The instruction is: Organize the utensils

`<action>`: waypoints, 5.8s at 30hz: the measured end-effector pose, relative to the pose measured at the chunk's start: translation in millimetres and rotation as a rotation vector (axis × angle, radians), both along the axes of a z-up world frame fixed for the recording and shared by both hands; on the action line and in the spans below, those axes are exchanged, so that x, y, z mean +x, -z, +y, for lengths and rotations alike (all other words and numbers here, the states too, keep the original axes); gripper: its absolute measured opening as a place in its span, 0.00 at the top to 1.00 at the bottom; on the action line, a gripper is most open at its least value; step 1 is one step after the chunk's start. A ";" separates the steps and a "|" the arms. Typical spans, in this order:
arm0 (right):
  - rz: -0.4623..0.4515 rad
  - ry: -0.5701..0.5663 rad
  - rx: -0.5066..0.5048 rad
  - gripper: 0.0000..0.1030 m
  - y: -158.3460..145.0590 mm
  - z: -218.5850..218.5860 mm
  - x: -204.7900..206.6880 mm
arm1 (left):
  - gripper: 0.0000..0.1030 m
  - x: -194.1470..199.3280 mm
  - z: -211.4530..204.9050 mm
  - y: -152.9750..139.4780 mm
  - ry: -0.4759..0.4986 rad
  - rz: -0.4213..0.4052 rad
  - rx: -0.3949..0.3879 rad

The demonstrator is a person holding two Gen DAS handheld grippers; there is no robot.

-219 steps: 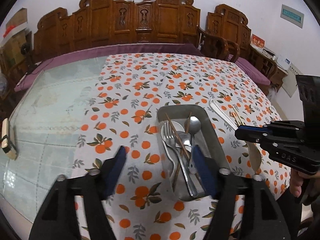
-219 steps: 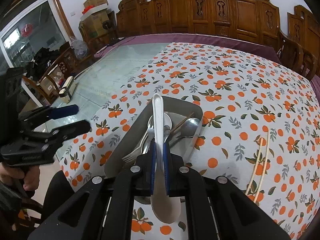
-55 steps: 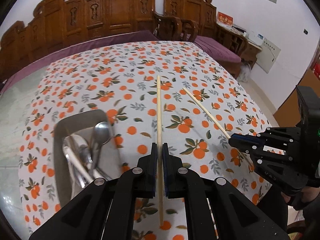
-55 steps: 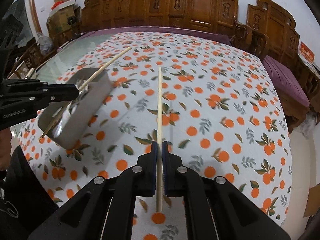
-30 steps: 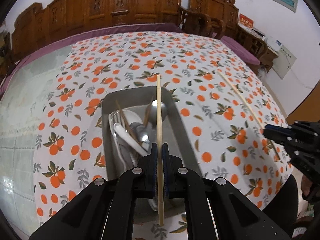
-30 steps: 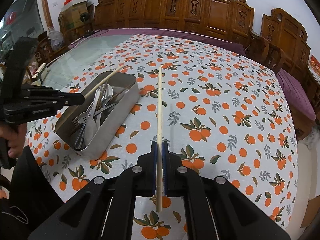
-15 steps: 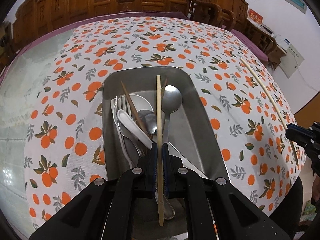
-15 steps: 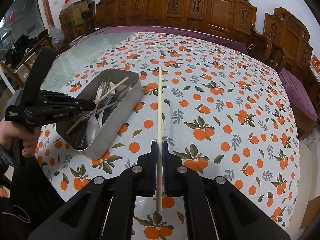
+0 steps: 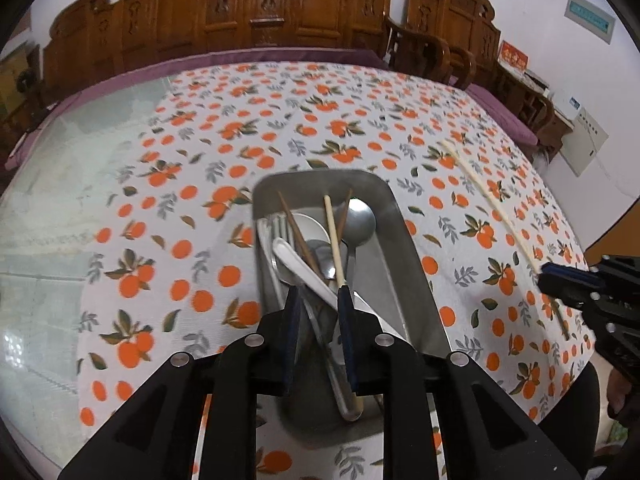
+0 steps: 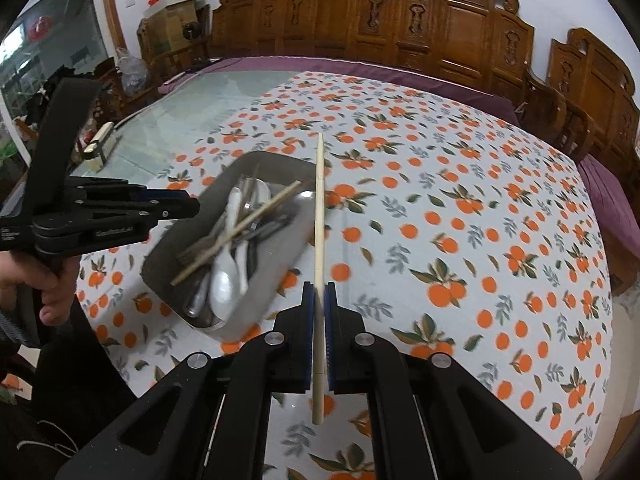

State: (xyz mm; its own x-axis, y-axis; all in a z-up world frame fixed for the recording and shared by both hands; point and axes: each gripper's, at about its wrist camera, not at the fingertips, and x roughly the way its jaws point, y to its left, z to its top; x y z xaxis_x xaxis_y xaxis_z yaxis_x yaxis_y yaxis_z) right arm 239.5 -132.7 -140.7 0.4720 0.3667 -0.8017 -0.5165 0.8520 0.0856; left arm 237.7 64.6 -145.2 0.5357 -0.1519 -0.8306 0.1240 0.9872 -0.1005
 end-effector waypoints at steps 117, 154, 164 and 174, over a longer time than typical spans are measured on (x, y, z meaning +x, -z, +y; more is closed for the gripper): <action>-0.551 0.357 0.231 0.03 -194.2 -106.7 -211.0 | 0.07 -208.3 -65.9 -207.8 -0.105 -0.527 0.056; -0.551 0.355 0.234 0.03 -195.3 -104.4 -215.5 | 0.07 -217.0 -64.1 -206.4 -0.110 -0.533 0.050; -0.551 0.356 0.240 0.03 -190.0 -99.2 -219.7 | 0.07 -221.0 -64.0 -206.4 -0.107 -0.535 0.055; -0.542 0.354 0.239 0.03 -187.9 -97.9 -216.9 | 0.07 -224.5 -65.2 -207.5 -0.100 -0.537 0.058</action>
